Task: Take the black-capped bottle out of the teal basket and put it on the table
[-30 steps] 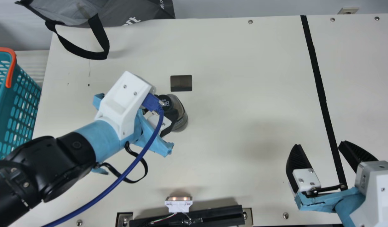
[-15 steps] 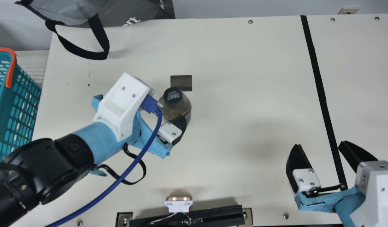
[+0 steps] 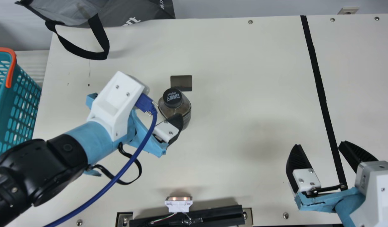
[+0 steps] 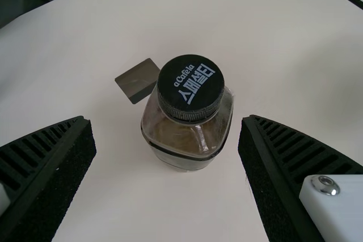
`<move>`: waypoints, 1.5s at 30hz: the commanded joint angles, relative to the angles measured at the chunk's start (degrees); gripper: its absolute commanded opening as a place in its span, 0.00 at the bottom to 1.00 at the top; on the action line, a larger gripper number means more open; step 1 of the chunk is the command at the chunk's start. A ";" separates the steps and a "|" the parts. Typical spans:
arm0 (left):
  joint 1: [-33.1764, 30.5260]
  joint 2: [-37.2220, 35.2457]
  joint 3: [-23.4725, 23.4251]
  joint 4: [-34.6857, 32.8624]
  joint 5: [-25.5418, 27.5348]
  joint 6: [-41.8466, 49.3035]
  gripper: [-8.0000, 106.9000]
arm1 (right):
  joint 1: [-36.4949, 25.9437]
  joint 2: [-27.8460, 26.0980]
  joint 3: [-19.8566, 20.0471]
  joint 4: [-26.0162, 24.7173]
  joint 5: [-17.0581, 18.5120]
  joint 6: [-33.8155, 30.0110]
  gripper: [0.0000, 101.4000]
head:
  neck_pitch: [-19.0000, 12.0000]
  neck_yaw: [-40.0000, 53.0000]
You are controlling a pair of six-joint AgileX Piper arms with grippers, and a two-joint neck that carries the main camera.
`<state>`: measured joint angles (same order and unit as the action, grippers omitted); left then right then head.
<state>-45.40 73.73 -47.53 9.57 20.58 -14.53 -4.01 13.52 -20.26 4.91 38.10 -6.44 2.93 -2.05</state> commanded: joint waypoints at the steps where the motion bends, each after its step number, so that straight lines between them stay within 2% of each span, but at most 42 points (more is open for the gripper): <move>1: 0.13 -0.32 -0.07 0.24 0.19 -0.24 1.00 | 0.00 0.00 0.00 0.00 0.00 0.00 0.90 | -0.21 0.47; 12: 0.93 -3.59 -0.95 3.18 1.13 -3.44 1.00 | 0.00 0.00 0.00 -0.06 0.00 0.00 0.90 | -0.21 0.47; 24: 3.41 -9.73 -1.04 10.25 2.36 -11.19 1.00 | 0.00 0.00 0.00 -0.06 0.09 0.00 0.90 | -0.21 0.47; 32: 6.13 -15.22 1.11 13.45 2.83 -14.62 1.00 | 0.00 0.00 0.00 -0.06 0.09 0.00 0.90 | -0.21 0.47; 45: 16.43 -25.64 7.49 14.63 2.52 -13.99 1.00 | 0.00 0.00 0.00 -0.06 0.09 0.00 0.90 | -0.21 0.47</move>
<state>-30.28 49.17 -40.76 24.55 23.23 -29.01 -4.01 13.52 -20.26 4.85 38.19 -6.44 3.23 -2.05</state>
